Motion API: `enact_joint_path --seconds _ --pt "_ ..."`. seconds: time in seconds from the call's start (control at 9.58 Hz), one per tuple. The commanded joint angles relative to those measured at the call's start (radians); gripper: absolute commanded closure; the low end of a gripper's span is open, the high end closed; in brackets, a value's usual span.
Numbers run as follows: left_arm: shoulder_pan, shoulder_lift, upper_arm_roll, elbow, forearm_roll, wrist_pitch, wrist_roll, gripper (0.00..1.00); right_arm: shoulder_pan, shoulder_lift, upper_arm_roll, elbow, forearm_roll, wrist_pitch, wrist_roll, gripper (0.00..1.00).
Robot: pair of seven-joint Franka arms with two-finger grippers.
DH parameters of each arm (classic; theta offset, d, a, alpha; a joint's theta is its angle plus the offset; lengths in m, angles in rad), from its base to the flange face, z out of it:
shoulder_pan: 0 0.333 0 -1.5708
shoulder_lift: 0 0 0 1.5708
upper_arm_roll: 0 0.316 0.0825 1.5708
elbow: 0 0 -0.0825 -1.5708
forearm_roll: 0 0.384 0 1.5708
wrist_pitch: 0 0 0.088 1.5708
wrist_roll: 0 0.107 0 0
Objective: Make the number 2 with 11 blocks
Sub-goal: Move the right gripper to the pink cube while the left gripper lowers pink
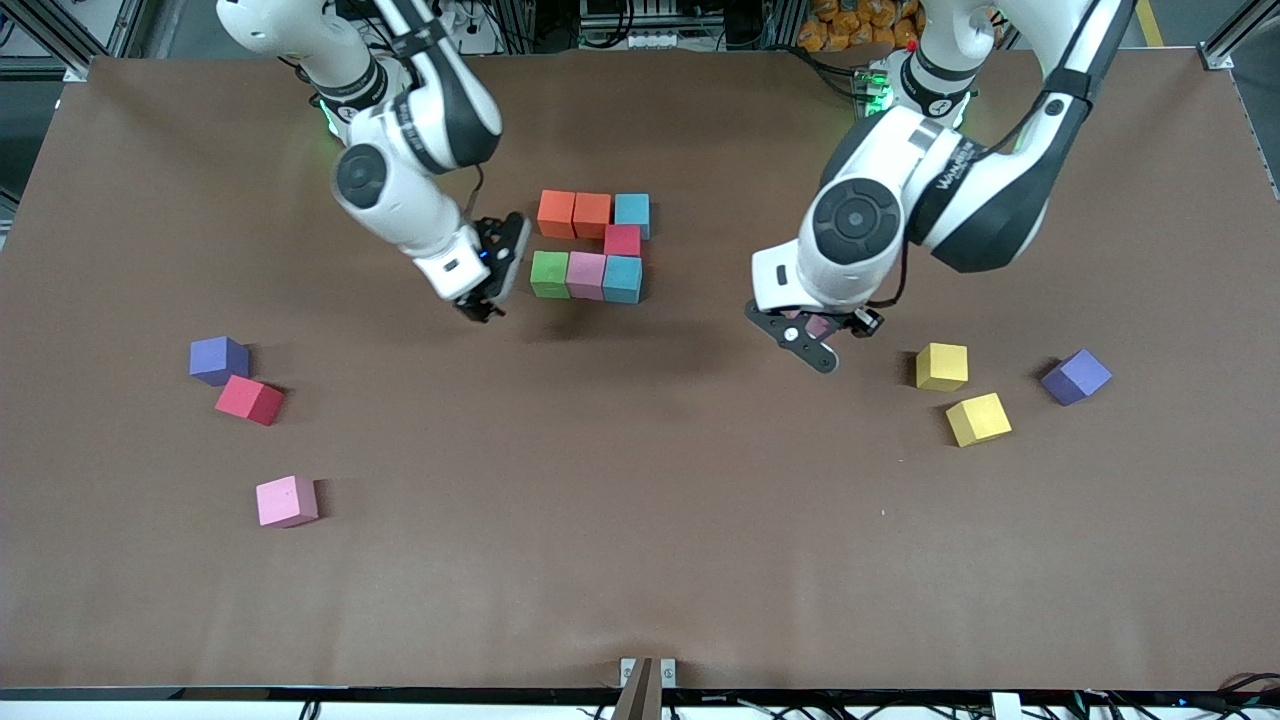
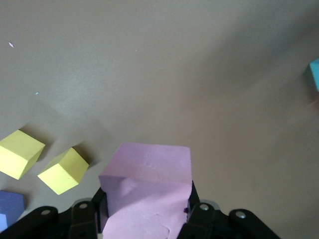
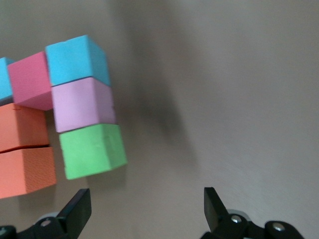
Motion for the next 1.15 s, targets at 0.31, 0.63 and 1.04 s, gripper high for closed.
enact_joint_path --seconds 0.31,0.63,1.04 --pt "-0.109 0.112 0.006 0.137 -0.031 0.019 -0.263 1.00 -0.265 0.051 -0.065 0.076 -0.004 -0.057 -0.064 0.00" --pt "-0.152 0.152 0.006 0.148 -0.031 0.114 -0.408 1.00 -0.468 0.189 -0.047 0.193 0.003 -0.044 -0.164 0.00" --pt "-0.244 0.212 0.014 0.152 -0.022 0.224 -0.619 1.00 -0.703 0.325 0.088 0.349 0.011 -0.027 -0.059 0.00"
